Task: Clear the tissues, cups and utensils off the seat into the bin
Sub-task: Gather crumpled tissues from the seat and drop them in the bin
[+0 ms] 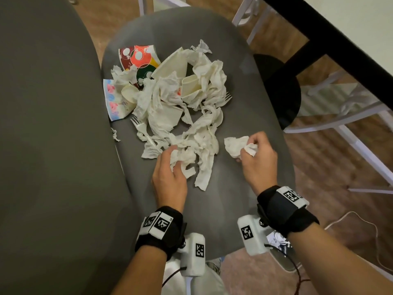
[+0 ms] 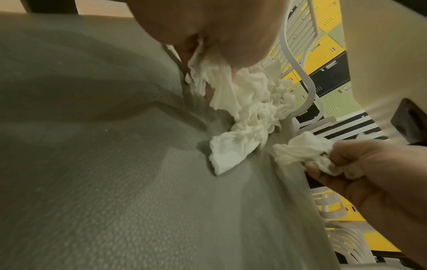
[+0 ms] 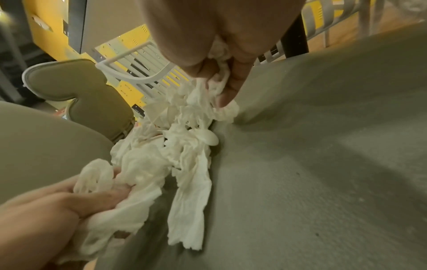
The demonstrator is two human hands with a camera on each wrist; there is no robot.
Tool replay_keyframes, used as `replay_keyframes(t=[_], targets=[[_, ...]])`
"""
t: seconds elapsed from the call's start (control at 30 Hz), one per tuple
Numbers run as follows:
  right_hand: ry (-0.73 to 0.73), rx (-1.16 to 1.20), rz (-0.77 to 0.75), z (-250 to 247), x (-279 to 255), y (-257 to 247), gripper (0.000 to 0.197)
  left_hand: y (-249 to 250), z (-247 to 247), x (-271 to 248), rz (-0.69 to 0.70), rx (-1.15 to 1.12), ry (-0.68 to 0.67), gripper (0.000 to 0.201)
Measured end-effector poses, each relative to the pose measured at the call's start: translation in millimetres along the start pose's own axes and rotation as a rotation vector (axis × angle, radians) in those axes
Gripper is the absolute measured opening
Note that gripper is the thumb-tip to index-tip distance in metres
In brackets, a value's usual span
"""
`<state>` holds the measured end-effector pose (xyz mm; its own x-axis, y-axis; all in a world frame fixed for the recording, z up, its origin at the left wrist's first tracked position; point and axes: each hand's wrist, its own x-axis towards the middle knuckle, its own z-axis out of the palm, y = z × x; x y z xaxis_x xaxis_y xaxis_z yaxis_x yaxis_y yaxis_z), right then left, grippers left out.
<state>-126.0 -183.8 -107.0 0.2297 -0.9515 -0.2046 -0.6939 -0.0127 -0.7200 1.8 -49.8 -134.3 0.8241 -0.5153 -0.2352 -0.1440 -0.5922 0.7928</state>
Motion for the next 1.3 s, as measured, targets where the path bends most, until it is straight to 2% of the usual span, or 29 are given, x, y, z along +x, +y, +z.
replay_keyframes(t=[0.07, 0.2, 0.3, 0.4, 0.53, 0.6, 0.7, 0.83, 0.93, 0.97, 1.03, 1.07, 1.1, 1.2, 1.23, 1.3], targets=[[-0.030, 0.028, 0.044, -2.9, -2.4, 1.7, 0.022, 3.0, 0.2, -2.5, -0.014, -0.013, -0.018, 0.034], [-0.214, -0.011, 0.137, -4.7, -8.2, 3.7, 0.030, 1.5, -1.1, -8.5, -0.038, 0.018, 0.026, 0.009], [-0.310, -0.286, 0.138, -1.8, -10.3, 12.7, 0.025, 0.9, -2.8, -13.9, -0.015, 0.039, 0.078, 0.030], [-0.321, -0.400, 0.080, -1.5, -14.2, 21.6, 0.016, -1.2, -1.7, -18.1, 0.021, 0.044, 0.085, 0.032], [-0.265, -0.260, 0.086, -8.6, -21.6, 21.3, 0.013, -1.4, -2.7, -24.7, -0.089, -0.099, 0.075, 0.015], [-0.299, -0.200, 0.100, -12.5, -24.6, 21.2, 0.022, 1.2, -6.2, -29.1, -0.095, -0.067, 0.092, 0.019], [-0.296, -0.162, 0.118, -16.0, -26.4, 20.2, 0.020, 6.1, -9.3, -31.9, -0.087, -0.024, 0.093, 0.022], [-0.266, -0.218, 0.144, -15.6, -29.9, 19.7, 0.032, 13.7, -7.8, -32.8, -0.089, -0.022, 0.010, 0.033], [-0.289, -0.198, 0.147, -12.5, -33.5, 29.2, 0.010, 10.6, -3.2, -34.0, -0.095, -0.032, -0.074, 0.033], [-0.312, -0.140, 0.172, -12.9, -35.9, 29.7, 0.008, 7.8, -1.2, -34.3, -0.109, -0.035, -0.104, 0.029], [-0.380, -0.059, 0.223, -13.6, -40.0, 31.8, 0.032, 2.5, 1.1, -36.2, -0.146, -0.088, -0.148, 0.022], [-0.411, -0.044, 0.235, -15.1, -41.4, 32.7, 0.039, 2.1, 1.7, -38.6, -0.165, -0.137, -0.162, 0.025], [-0.433, -0.033, 0.238, -17.4, -43.2, 31.8, 0.038, 2.7, 1.3, -41.3, -0.187, -0.172, -0.178, 0.029], [-0.465, -0.045, 0.174, -22.7, -46.4, 31.5, 0.019, 7.6, 0.0, -47.7, -0.205, -0.195, -0.183, 0.027], [-0.483, -0.070, 0.152, -25.1, -48.1, 30.5, 0.021, 9.8, -1.0, -49.0, -0.192, -0.184, -0.173, 0.029], [-0.506, -0.108, 0.157, -27.7, -51.3, 31.1, 0.042, 13.6, -2.3, -52.0, -0.144, -0.160, -0.144, 0.024]])
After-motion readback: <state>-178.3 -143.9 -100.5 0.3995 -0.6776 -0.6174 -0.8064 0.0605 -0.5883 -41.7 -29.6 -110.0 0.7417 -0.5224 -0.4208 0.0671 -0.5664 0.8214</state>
